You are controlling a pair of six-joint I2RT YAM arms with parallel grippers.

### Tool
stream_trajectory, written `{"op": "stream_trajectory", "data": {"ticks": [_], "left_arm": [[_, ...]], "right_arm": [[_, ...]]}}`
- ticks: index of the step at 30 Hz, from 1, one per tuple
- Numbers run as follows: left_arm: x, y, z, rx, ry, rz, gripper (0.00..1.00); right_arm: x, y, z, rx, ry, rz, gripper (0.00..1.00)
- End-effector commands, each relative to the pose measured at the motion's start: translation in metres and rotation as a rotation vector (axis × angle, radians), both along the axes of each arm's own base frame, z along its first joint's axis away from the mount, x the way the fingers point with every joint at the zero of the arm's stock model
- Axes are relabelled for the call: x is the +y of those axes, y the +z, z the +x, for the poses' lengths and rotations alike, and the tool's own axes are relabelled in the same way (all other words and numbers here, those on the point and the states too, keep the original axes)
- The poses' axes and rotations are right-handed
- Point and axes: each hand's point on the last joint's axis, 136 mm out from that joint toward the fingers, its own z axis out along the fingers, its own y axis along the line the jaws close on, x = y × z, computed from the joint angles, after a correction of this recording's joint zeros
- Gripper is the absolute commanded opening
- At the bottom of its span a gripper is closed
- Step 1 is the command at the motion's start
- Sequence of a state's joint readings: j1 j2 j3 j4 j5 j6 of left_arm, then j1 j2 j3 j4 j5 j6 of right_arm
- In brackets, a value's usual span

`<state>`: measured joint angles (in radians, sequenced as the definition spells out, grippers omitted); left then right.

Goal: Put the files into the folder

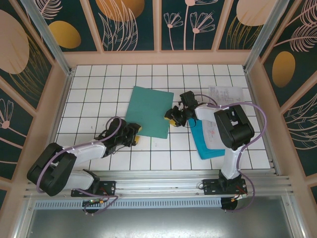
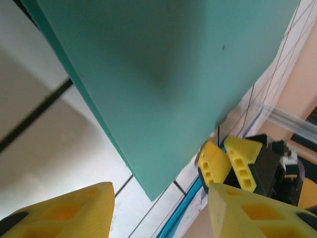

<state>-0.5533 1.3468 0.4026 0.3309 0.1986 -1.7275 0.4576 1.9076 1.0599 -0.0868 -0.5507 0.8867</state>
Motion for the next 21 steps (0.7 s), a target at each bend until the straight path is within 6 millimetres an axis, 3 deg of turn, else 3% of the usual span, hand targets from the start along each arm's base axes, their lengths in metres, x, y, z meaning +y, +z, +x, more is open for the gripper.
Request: {"op": "stream_trajectory", "data": {"ticks": [1,8,21], "left_arm": [[0.012,-0.014,0.002,0.019,0.038,0.051,0.53],[0.017,-0.025,0.008,0.017,0.053,0.073,0.51],[0.009,-0.022,0.029,-0.024,0.052,0.070,0.42]], "right_arm": [[-0.001,-0.011,-0.002,0.007,0.021,-0.068,0.41],[-0.004,-0.023,-0.006,0.025,0.028,-0.123,0.41],[-0.008,-0.032,-0.012,0.038,0.036,-0.155,0.41]]}}
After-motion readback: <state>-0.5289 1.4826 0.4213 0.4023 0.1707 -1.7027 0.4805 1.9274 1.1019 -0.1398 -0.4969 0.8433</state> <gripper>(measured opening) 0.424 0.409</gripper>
